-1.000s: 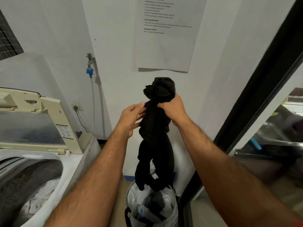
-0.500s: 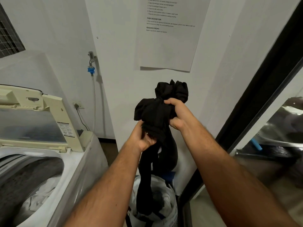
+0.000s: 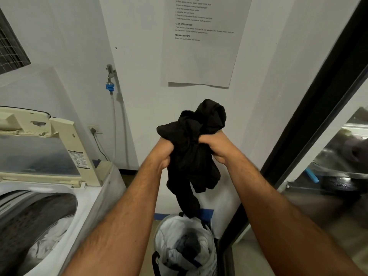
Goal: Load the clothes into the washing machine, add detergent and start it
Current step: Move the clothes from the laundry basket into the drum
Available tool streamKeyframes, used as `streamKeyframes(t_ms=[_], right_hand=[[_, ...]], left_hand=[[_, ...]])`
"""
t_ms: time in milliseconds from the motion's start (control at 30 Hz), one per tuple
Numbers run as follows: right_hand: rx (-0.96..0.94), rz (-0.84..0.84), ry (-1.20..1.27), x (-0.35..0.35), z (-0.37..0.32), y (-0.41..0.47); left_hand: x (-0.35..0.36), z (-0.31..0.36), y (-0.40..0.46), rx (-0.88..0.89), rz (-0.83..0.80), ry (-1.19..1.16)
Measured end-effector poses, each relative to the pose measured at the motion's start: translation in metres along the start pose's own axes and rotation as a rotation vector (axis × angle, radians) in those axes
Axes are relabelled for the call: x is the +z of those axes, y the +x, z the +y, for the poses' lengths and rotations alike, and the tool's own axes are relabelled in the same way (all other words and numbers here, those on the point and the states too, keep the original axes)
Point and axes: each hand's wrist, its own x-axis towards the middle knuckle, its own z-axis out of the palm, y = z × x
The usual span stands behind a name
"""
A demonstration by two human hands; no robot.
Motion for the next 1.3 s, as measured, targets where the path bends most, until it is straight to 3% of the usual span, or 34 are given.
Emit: streamKeyframes(t_ms=[100,200,300,400,533,667,733,867,1033,1133,1200,1300], right_hand=[[-0.05,0.081,0.067,0.006,0.002,0.009],[-0.087,0.119,0.202,0.006,0.001,0.019],[-0.091,0.121,0.375,0.009,-0.004,0.023],[-0.062,0.142,0.467,0.011,0.001,0.021],[-0.051,0.175,0.328,0.001,0.02,0.011],[-0.015,0.133,-0.076,-0.012,0.031,0.001],[0.046,0.106,-0.117,-0.014,0.035,-0.003],[0.232,0.061,0.081,-0.017,0.039,-0.01],[0.186,0.123,0.206,-0.004,0.04,-0.007],[0.169,0.204,0.372,0.009,0.039,-0.001],[0.153,0.222,0.468,0.014,0.036,0.001],[0.107,0.224,0.587,0.018,0.026,0.005]], left_hand=[[-0.008,-0.015,-0.007,-0.018,0.118,0.067],[-0.02,-0.045,-0.019,-0.326,0.102,0.051],[-0.032,-0.081,-0.01,-0.533,0.077,-0.25],[-0.025,-0.083,-0.003,-0.507,-0.009,-0.555],[-0.012,-0.065,-0.002,-0.391,-0.027,-0.665],[-0.007,-0.055,-0.002,-0.31,0.024,-0.606],[-0.004,-0.053,-0.004,-0.284,0.025,-0.577],[0.001,-0.047,-0.003,-0.252,0.028,-0.413],[0.004,-0.036,-0.008,-0.139,-0.012,-0.222],[-0.005,-0.041,-0.009,-0.072,0.114,-0.102],[-0.018,-0.053,-0.008,-0.15,0.224,-0.058],[-0.037,-0.079,-0.016,-0.447,0.414,-0.028]])
